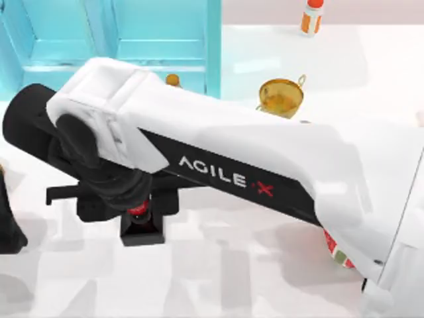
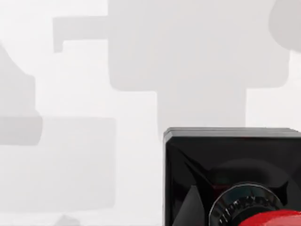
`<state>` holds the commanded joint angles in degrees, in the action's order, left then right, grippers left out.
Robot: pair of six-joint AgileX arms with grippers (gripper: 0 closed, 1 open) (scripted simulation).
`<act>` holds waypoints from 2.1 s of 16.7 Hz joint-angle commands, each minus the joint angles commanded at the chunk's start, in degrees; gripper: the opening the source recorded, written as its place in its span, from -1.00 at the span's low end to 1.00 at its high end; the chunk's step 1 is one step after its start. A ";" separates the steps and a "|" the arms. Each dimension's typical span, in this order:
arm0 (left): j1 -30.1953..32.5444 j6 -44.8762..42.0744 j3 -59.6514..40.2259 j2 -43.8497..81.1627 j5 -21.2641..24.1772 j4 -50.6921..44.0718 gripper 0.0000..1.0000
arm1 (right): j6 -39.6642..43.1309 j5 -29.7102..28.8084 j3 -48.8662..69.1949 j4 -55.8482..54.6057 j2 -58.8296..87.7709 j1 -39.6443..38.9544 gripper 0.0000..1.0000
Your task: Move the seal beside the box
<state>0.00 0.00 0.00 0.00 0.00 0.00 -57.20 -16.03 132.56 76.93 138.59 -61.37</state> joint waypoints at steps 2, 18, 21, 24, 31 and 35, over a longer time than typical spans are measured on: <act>0.00 0.00 0.00 0.00 0.00 0.00 1.00 | 5.09 0.11 -5.64 -0.32 -5.39 1.59 -1.00; 0.00 0.00 0.00 0.00 0.00 0.00 1.00 | 37.19 1.50 -46.81 -0.59 -51.99 24.14 -1.00; 0.00 0.00 0.00 0.00 0.00 0.00 1.00 | 40.07 2.80 -52.77 -0.43 -58.95 29.14 -1.00; 0.00 0.00 0.00 0.00 0.00 0.00 1.00 | 42.12 4.56 -58.67 -0.33 -65.30 33.76 -1.00; 0.00 0.00 0.00 0.00 0.00 0.00 1.00 | 43.80 10.27 -73.27 -1.59 -80.08 44.60 -1.00; 0.00 0.00 0.00 0.00 0.00 0.00 1.00 | 43.44 12.31 -76.95 -3.37 -83.78 47.39 -1.00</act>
<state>0.00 0.00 0.00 0.00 0.00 0.00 -13.76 -3.71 55.61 73.56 54.81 -13.98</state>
